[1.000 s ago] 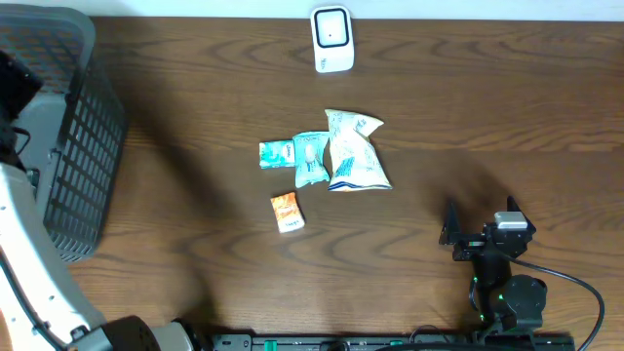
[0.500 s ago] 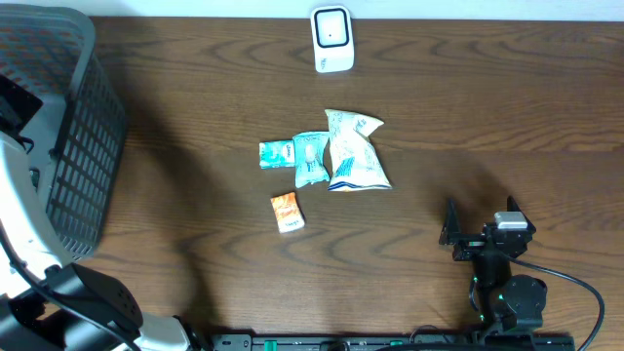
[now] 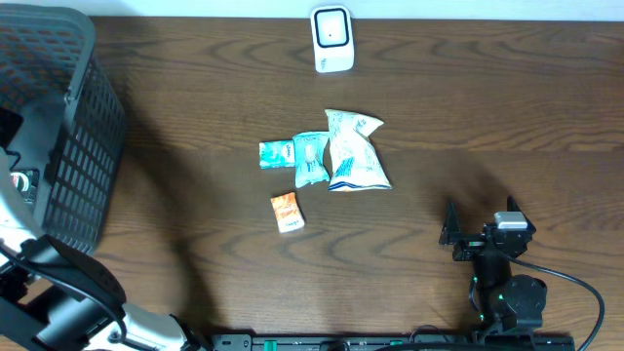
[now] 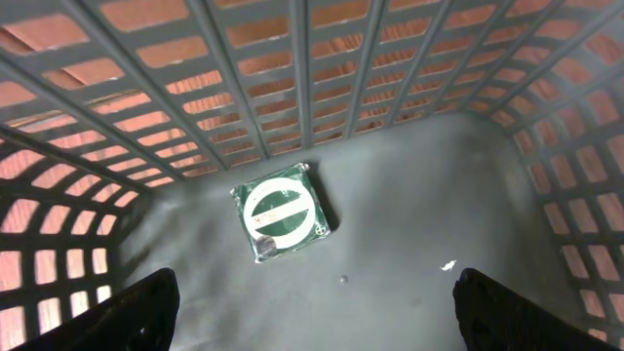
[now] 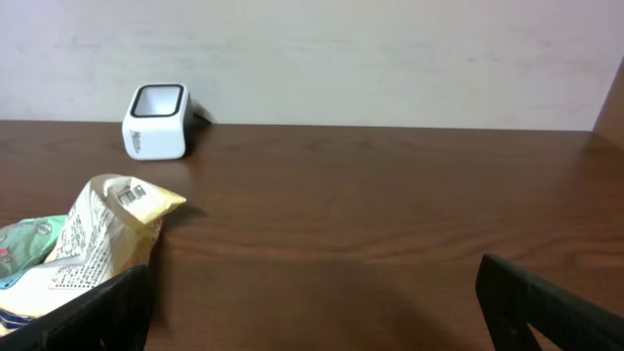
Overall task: Scan the item barcode
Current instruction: 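Move the left gripper back over the basket above the green Zam-Buk tin, then lower the left gripper onto the green Zam-Buk tin and grasp it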
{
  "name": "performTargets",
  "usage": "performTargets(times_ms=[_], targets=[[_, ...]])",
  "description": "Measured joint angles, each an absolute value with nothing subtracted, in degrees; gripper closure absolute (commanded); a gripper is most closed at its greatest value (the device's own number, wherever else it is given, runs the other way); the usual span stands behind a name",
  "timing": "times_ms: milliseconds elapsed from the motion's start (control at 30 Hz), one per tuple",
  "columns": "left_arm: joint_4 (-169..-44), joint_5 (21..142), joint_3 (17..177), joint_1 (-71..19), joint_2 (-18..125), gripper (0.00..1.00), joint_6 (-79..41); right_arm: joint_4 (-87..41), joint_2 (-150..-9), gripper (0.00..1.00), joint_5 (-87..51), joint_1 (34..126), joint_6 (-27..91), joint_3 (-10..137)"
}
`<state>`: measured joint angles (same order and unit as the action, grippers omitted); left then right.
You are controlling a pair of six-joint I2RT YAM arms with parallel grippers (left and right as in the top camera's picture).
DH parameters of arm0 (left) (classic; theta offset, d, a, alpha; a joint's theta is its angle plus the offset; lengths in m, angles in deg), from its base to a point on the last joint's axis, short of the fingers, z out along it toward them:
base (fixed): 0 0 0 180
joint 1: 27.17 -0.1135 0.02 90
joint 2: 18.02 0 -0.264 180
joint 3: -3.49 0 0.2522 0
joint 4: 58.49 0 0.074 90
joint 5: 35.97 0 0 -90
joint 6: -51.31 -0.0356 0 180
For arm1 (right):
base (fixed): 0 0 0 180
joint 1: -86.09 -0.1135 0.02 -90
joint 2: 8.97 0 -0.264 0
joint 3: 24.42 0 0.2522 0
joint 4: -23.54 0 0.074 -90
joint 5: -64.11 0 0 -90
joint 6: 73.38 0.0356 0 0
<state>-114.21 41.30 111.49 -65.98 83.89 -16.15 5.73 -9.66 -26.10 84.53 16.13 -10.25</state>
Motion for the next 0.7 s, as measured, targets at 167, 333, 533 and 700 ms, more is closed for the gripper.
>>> performTargets(times_ms=[167, 333, 533, 700], targets=[[-114.14, 41.89, 111.49, -65.96, 85.03, 0.12, -16.15, 5.73, -9.66, 0.01, -26.1, 84.53, 16.13, -10.25], [-113.97, 43.62, 111.49, -65.98, 85.49, 0.12, -16.1, 5.73, -9.66, 0.01, -26.1, 84.53, 16.13, -10.25], [-112.18, 45.15, 111.49, -65.96, 85.55, 0.11, -15.97, 5.73, -9.66, 0.01, -26.1, 84.53, 16.13, -10.25], [-111.85, 45.15, 111.49, -65.96, 86.54, 0.12, -15.97, 5.73, -9.66, 0.01, -26.1, 84.53, 16.13, -10.25]])
